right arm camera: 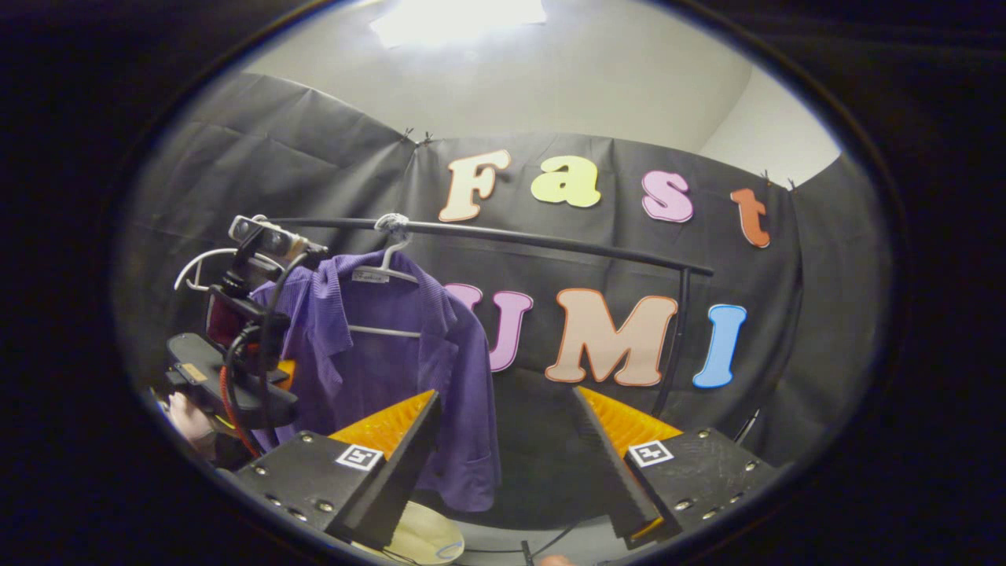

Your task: Grasp the clothes on the hanger with both hands and then place them into the laundry hamper below.

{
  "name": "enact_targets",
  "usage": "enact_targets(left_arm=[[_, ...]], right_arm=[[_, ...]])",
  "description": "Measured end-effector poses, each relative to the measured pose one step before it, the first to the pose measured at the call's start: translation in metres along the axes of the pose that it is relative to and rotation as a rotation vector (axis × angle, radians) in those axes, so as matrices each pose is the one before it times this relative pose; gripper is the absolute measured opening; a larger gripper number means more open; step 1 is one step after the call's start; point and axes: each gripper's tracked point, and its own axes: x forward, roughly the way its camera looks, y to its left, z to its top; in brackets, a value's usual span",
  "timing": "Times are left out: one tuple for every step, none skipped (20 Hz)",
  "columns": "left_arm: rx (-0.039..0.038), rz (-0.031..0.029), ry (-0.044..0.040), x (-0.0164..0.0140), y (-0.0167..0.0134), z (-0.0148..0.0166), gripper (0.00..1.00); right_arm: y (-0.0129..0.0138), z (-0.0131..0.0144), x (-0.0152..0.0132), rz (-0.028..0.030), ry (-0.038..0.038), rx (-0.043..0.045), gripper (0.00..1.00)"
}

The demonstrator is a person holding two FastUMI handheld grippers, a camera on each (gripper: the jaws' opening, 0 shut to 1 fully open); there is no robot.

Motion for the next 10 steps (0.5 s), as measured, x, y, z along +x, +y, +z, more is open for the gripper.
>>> enact_targets(left_arm=[[-0.00720, -0.01266, -0.00821, -0.00346, 0.00076, 0.00280, 0.01], [-0.00844, -0.00955, -0.00893, -0.00494, 0.00126, 0.00289, 0.00], [-0.00178, -0.00649, -0.01188, -0.00494, 0.00104, 0.00587, 0.00], [0.00450, -0.00451, -0.01957, -0.00408, 0.00111, 0.00580, 0.00], [0.00802, -0.00411, -0.02603, -0.00422, 0.00167, 0.00936, 0.00], [0.00665, -0.00369, -0.02874, -0.00535, 0.00288, 0.01093, 0.00], [0.00274, -0.00139, -0.02999, -0.00568, 0.00273, 0.01236, 0.00], [0.00119, 0.00095, -0.02882, -0.00421, 0.00338, 0.01040, 0.00], [-0.00038, 0.00261, -0.02384, -0.00262, 0.00249, 0.01081, 0.00], [0.00172, 0.00153, -0.01535, -0.00203, 0.00194, 0.00641, 0.00]], right_arm=[[0.00206, -0.00194, 0.00224, 0.00811, 0.00547, 0.00178, 0.98], [0.00165, -0.00310, 0.00216, 0.00863, 0.00457, 0.00144, 0.96], [0.00272, -0.00158, 0.00288, 0.01024, 0.00321, 0.00204, 0.96], [0.00283, -0.00049, 0.00373, 0.01028, 0.00191, 0.00321, 0.98], [0.00286, -0.00058, 0.00264, 0.01098, 0.00207, 0.00428, 0.98], [0.00387, -0.00256, 0.00282, 0.01059, 0.00088, 0.00526, 0.98], [0.00382, -0.00165, 0.00204, 0.01030, 0.00181, 0.00473, 0.98], [0.00273, -0.00177, 0.00330, 0.01045, 0.00305, 0.00430, 0.98], [0.00357, -0.00140, 0.00300, 0.01136, 0.00337, 0.00565, 0.98], [0.00435, -0.00238, 0.00187, 0.01167, 0.00257, 0.00797, 0.98]])
